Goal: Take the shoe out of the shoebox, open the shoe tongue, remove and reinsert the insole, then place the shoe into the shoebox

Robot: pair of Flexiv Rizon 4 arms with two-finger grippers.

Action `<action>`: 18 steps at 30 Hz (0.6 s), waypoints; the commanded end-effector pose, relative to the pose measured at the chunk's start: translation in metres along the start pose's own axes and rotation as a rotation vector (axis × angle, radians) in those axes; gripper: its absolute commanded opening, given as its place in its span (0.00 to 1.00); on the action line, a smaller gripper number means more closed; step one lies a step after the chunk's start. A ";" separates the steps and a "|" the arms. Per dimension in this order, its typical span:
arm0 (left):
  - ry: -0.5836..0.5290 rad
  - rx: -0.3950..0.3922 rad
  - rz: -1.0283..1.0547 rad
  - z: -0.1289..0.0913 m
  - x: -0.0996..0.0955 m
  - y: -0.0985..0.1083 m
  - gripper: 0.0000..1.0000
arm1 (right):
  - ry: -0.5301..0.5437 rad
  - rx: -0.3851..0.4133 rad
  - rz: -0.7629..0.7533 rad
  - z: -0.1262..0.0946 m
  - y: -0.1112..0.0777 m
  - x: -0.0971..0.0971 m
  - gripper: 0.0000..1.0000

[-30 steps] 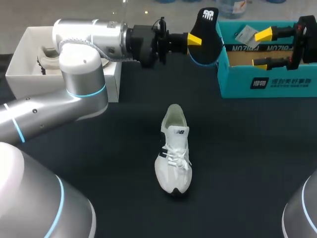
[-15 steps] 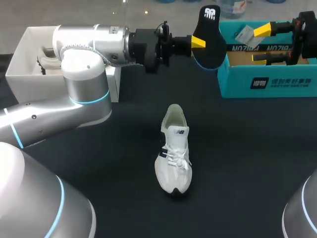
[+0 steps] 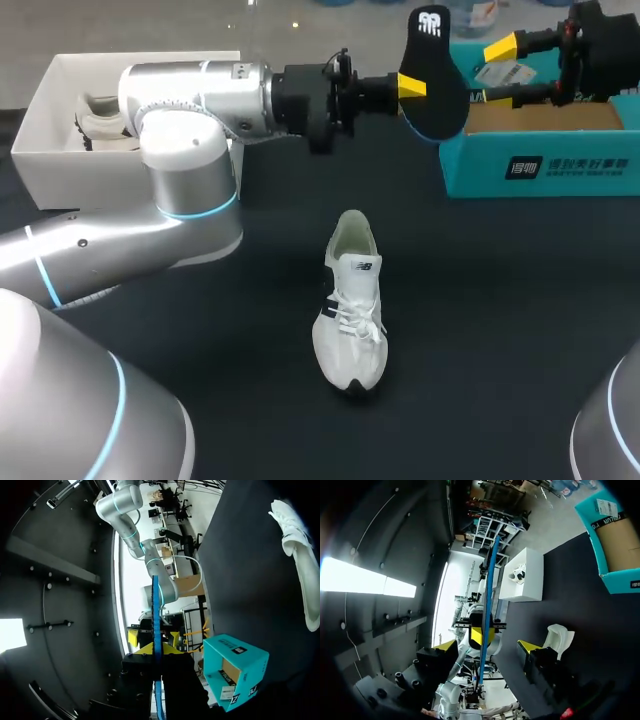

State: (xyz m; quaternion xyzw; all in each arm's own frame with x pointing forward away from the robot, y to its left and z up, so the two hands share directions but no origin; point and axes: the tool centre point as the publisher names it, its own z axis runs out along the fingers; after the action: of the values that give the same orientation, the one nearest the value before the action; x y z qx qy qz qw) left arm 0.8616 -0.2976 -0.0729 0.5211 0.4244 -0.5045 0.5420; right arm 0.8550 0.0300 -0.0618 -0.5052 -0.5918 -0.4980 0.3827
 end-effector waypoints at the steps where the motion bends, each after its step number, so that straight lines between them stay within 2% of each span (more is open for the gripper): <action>1: -0.013 -0.015 0.002 0.013 0.003 0.000 0.00 | 0.009 0.007 0.002 0.011 0.004 -0.003 0.68; 5: -0.009 -0.012 0.006 0.015 0.005 0.000 0.00 | 0.001 0.013 0.015 0.018 0.006 -0.005 0.65; 11: -0.012 -0.015 0.011 0.015 0.004 0.000 0.00 | 0.010 0.006 0.018 0.024 0.009 -0.005 0.45; 18: -0.019 -0.010 0.015 0.021 0.002 -0.001 0.00 | 0.026 0.026 0.018 0.033 0.010 -0.006 0.38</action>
State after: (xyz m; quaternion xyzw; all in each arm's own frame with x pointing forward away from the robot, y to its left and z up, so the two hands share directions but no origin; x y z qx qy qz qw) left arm 0.8582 -0.3141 -0.0730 0.5185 0.4193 -0.5034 0.5495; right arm 0.8622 0.0566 -0.0709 -0.5013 -0.5869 -0.4953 0.3986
